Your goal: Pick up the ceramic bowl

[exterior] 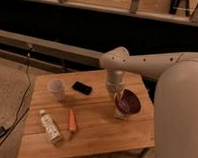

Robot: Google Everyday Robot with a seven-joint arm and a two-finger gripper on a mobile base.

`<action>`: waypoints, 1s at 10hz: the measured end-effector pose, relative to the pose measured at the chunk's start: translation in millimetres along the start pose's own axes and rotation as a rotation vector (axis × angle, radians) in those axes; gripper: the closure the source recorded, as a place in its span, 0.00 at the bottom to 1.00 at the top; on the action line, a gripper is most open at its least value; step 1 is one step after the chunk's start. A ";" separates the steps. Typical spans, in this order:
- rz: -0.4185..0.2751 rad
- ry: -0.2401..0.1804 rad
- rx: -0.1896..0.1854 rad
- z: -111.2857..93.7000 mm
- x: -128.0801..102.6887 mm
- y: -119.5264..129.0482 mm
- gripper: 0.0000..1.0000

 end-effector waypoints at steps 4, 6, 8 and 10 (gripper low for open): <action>-0.029 0.021 0.096 -22.6 -14.9 33.2 1.00; -0.051 0.009 0.105 -35.9 -26.6 53.4 1.00; -0.080 -0.008 0.104 -47.7 -36.1 69.2 1.00; -0.110 -0.020 0.109 -54.4 -41.6 81.0 1.00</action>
